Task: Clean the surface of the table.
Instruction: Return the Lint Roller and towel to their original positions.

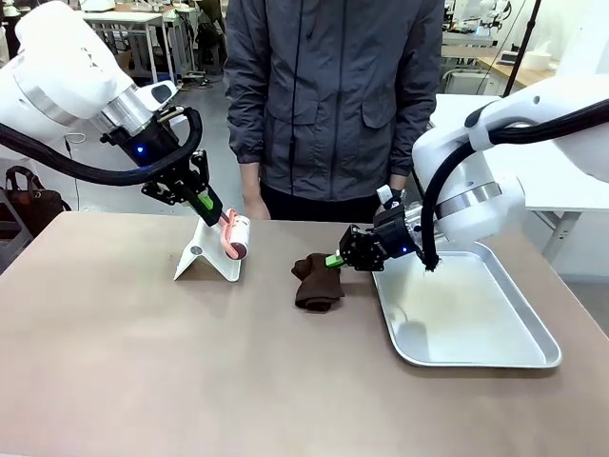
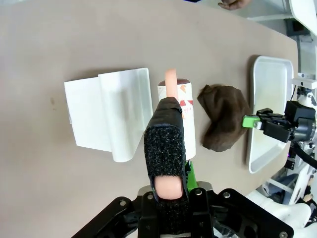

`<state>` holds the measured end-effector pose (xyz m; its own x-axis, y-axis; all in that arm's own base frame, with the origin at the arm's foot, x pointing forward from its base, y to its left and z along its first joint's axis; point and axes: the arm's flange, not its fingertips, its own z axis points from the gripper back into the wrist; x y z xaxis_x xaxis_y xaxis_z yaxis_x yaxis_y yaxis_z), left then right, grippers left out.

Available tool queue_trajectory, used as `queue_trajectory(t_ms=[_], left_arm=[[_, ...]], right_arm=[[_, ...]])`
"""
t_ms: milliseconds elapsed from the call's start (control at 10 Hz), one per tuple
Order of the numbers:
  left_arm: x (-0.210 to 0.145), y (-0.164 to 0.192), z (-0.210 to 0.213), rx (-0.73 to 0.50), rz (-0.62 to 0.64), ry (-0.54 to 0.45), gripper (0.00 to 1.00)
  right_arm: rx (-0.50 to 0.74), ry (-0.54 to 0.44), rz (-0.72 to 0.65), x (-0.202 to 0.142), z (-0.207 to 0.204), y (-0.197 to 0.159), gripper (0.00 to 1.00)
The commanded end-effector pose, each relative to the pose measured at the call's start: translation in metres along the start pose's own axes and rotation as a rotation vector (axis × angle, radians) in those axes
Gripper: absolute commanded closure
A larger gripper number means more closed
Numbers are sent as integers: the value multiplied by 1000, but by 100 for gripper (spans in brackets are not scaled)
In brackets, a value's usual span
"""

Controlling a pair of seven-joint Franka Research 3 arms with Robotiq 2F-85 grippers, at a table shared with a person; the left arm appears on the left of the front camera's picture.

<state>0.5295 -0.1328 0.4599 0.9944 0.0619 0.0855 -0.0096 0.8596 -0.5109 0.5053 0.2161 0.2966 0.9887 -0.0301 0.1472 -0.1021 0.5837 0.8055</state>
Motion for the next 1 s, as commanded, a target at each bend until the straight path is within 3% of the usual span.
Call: queue_trajectory(t_ms=[0,600,900], left_arm=[[-1,1,-1,0,2,3,81],[0,1,-3,1,2,5,81],[-2,8,-13,-1,-30,-23,81]], right_arm=[[-12,-1,-6,-2,-2,-4,94],[-3,4,-7,-1,-2,-4,94],[-129,34,11,4,1,21,94]])
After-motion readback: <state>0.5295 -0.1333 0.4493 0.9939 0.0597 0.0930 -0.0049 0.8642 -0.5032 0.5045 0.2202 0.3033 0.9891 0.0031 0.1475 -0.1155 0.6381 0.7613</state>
